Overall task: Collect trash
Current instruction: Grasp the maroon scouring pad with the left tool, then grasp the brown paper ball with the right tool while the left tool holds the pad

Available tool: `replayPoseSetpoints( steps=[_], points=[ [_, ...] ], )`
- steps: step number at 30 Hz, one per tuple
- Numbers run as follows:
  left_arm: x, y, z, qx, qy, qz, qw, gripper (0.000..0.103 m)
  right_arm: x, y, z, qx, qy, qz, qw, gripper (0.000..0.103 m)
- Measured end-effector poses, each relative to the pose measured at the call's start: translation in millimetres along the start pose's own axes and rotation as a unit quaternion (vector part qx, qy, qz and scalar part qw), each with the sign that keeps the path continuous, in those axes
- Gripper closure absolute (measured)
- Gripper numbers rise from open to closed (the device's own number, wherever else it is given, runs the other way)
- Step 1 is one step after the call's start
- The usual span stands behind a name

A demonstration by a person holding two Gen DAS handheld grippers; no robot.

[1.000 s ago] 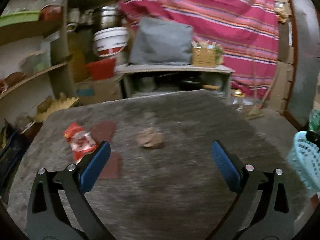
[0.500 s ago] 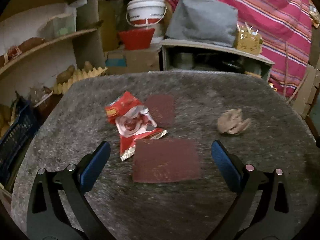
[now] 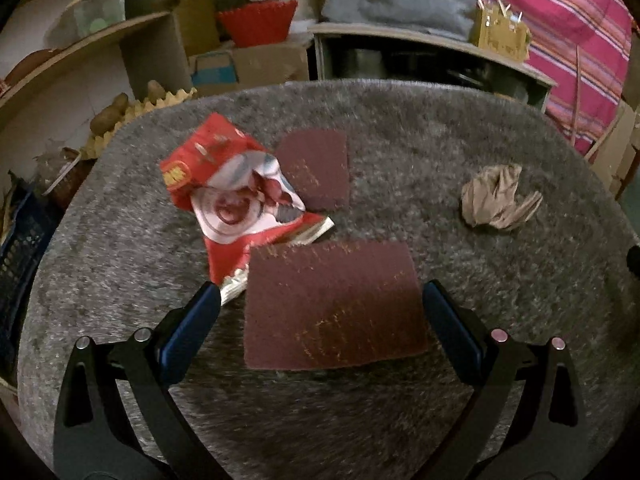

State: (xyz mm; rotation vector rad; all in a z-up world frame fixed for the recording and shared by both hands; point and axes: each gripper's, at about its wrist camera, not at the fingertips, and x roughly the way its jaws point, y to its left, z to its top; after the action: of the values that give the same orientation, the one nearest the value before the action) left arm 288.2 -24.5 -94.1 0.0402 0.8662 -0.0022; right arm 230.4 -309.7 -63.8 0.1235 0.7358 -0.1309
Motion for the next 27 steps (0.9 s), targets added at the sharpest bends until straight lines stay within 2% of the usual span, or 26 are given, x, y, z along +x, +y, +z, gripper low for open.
replayPoseSetpoints(
  steps=[2, 5, 8, 13, 15, 19, 22, 27],
  points=[
    [2.9, 1.0, 0.9, -0.003, 0.007, -0.010, 0.9999, 0.007, 2.3, 2.4, 0.9, -0.001, 0.003, 0.004, 1.000, 0.010],
    [3.9, 1.8, 0.2, -0.003, 0.010, -0.029, 0.9995, 0.019, 6.1, 11.8, 2.6, -0.007, 0.006, 0.008, 1.000, 0.010],
    [-1.5, 2.2, -1.4, -0.004, -0.001, -0.033, 0.9994, 0.019, 7.9, 22.9, 4.2, -0.013, 0.004, 0.012, 1.000, 0.004],
    [-24.2, 11.4, -7.6, -0.015, -0.020, -0.044, 0.9987, 0.019, 4.4, 52.5, 9.2, -0.028, -0.017, 0.020, 0.999, 0.004],
    [-39.6, 16.5, -8.6, -0.009, -0.043, -0.032, 0.9985, 0.019, 3.7, 70.3, 11.7, -0.042, -0.028, 0.022, 0.998, 0.004],
    [-66.1, 37.1, -2.9, -0.012, -0.099, -0.011, 0.9950, 0.019, 11.4, 100.6, 13.0, -0.068, -0.024, 0.023, 0.997, 0.004],
    [-73.4, 54.8, 0.0, -0.021, -0.119, 0.005, 0.9926, 0.019, 19.4, 121.9, 11.8, -0.088, -0.017, 0.030, 0.996, 0.004],
    [-71.1, 84.1, 5.7, -0.029, -0.129, 0.033, 0.9906, 0.019, 30.6, 144.6, 10.4, -0.117, -0.011, 0.024, 0.993, 0.004]
  ],
)
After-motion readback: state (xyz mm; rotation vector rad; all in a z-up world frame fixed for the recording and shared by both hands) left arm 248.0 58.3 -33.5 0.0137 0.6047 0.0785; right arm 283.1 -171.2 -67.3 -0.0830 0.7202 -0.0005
